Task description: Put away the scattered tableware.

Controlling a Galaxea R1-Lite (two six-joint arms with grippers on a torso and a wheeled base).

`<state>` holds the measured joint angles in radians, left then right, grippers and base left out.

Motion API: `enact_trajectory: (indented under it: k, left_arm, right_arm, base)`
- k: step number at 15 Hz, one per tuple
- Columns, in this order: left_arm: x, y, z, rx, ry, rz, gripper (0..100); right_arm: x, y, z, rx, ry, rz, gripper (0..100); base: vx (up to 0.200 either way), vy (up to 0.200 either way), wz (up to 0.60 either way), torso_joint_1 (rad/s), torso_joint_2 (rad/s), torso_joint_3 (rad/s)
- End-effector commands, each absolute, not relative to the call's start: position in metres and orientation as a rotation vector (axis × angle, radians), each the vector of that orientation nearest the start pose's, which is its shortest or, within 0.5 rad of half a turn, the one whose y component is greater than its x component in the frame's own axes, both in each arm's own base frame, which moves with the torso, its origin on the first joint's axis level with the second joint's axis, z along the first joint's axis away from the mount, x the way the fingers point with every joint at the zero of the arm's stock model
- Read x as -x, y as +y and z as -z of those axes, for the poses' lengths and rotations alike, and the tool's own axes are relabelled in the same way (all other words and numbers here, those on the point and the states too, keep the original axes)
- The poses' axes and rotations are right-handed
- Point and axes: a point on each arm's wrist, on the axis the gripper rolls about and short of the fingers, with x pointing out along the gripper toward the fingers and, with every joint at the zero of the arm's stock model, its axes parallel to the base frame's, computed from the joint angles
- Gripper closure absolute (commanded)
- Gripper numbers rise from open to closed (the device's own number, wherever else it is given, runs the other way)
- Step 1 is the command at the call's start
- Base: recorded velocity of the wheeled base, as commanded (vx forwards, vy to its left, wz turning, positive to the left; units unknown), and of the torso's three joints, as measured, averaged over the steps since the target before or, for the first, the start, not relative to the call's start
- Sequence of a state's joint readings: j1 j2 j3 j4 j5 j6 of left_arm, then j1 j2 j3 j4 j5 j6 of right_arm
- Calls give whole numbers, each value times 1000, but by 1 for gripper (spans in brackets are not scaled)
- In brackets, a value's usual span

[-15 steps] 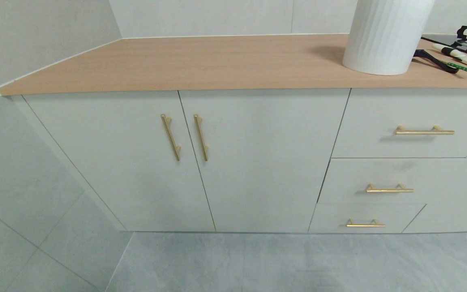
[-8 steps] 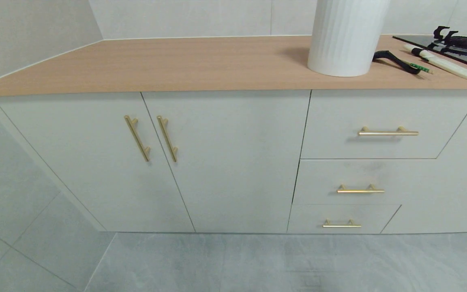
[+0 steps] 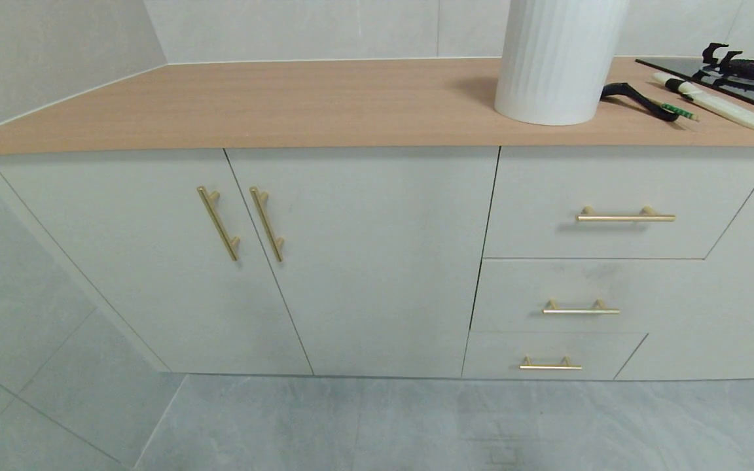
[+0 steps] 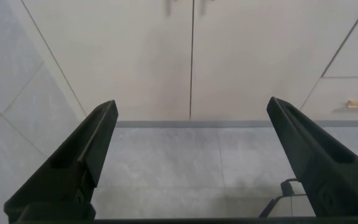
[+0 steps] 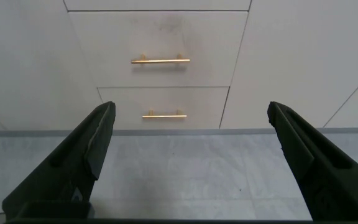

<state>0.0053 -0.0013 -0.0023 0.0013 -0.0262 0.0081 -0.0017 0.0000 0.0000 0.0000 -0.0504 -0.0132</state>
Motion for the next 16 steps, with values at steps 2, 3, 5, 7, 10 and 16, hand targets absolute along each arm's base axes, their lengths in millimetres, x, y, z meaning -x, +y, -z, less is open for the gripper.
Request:
enact_trajectory:
  k: [2, 3, 5, 7, 10, 16]
  left_arm:
    - [23, -1, -76, -9, -2, 20, 0]
    - [23, -1, -76, -9, -2, 20, 0]
    - [23, -1, -76, -8, -2, 20, 0]
    - [23, -1, -76, -8, 0, 20, 0]
    - [23, -1, -76, -8, 0, 20, 0]
    - [23, -1, -76, -8, 0, 20, 0]
  right_arm:
    - [23, -1, -76, 14, 2, 52, 0]
    - [23, -1, -76, 14, 2, 52, 0]
    - [23, -1, -76, 14, 2, 52, 0]
    - [23, -1, -76, 14, 2, 52, 0]
    - [23, -1, -76, 14, 2, 51, 0]
    - [23, -1, -75, 32, 4, 51, 0]
  base:
    - [200, 0, 0, 0, -2, 2]
    - [200, 0, 0, 7, -2, 7]
    - [100, 0, 0, 1, 1, 4]
    - [0, 0, 0, 0, 0, 0]
    - [0, 0, 0, 0, 0, 0]
    - [0, 0, 0, 0, 0, 0]
